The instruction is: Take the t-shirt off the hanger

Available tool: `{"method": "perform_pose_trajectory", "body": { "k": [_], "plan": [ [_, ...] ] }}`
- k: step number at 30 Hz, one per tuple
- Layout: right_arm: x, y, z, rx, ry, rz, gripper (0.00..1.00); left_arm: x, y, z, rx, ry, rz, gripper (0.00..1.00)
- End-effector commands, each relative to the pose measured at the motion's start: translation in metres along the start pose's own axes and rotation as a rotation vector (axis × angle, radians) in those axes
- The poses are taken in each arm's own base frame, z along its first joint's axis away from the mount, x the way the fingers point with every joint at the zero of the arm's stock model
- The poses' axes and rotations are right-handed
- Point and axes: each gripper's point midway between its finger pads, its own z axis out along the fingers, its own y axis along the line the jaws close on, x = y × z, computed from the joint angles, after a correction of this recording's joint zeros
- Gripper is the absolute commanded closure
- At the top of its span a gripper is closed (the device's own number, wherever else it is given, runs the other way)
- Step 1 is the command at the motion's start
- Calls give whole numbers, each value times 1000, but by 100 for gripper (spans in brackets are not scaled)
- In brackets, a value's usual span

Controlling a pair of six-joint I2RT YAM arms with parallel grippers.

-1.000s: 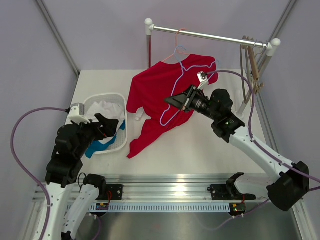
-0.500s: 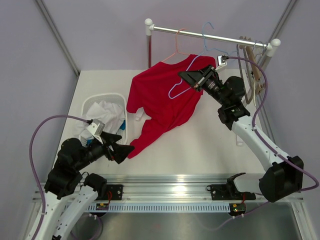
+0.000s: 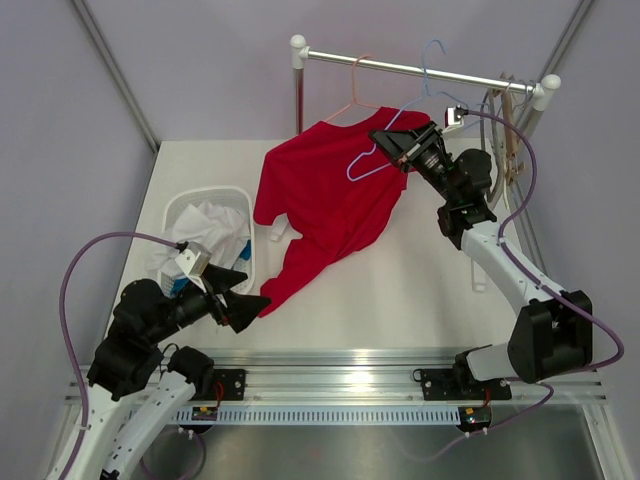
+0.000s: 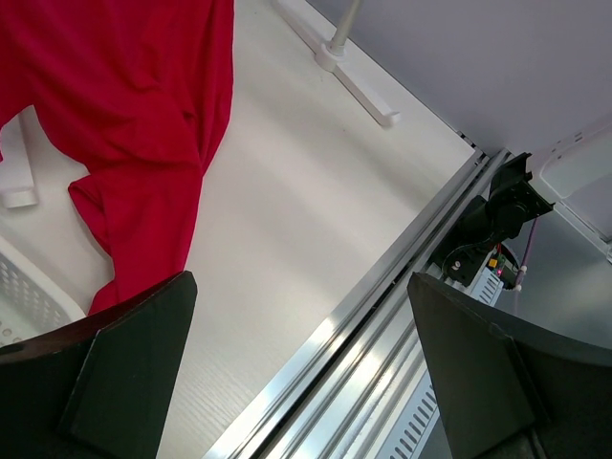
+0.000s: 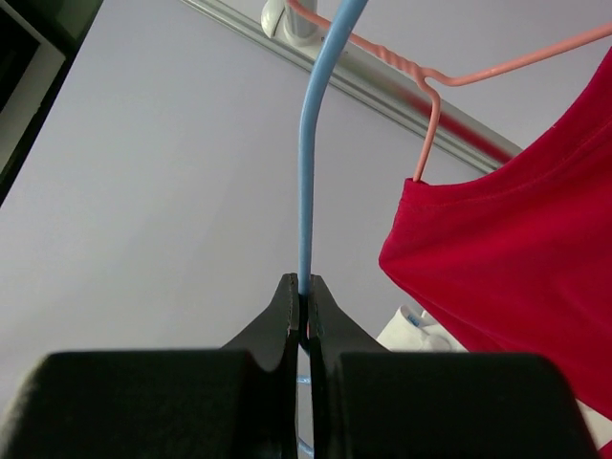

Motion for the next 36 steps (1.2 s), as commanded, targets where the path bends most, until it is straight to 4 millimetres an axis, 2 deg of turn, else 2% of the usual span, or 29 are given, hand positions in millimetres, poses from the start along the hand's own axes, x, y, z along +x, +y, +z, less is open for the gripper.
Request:
{"method": "perform_pose_trajectory", "body": {
  "k": [1, 5, 13, 15, 16, 17, 20, 21, 22, 24, 27, 28, 29, 32, 36],
  "plan": [
    [1, 2, -2, -50, 12, 27, 100, -7, -8, -1, 45, -32, 33, 1],
    [14, -7, -6, -43, 63, 40, 100, -8, -7, 0, 40, -34, 35, 1],
    [19, 4, -18, -60, 79, 22, 98, -9, -6, -1, 33, -41, 38, 1],
    [21, 0, -20, -41, 80, 22, 96, -8, -6, -1, 33, -41, 37, 1],
    [20, -1, -20, -38, 75, 23, 91, -8, -6, -1, 31, -40, 36, 1],
    [21, -2, -22, -33, 71, 28, 73, -8, -6, 0, 31, -40, 36, 1],
    [21, -5, -27, -4, 61, 17, 45, -9, -5, -1, 25, -45, 37, 1],
    [22, -5, -28, 4, 62, 8, 32, -9, -5, -1, 22, -46, 35, 1],
    [21, 3, -32, -2, 57, -9, 27, -10, -4, -1, 15, -50, 36, 1],
    [27, 1, -37, 43, 62, -59, 16, -11, -3, -1, 9, -53, 35, 1],
    [34, -2, -47, 127, 60, -145, 9, -13, -1, -1, -3, -53, 34, 1],
    [38, 6, -52, 127, 62, -169, 6, -14, 0, -1, -9, -59, 34, 1],
    [40, -5, -56, 183, 54, -191, 4, -14, 0, -1, -13, -59, 32, 1],
    [45, -9, -71, 256, 38, -247, 2, -18, 1, 0, -21, -63, 30, 1],
    [45, -25, -96, 391, -12, -321, 1, -32, 7, 1, -72, -84, 18, 1]
  ]
}}
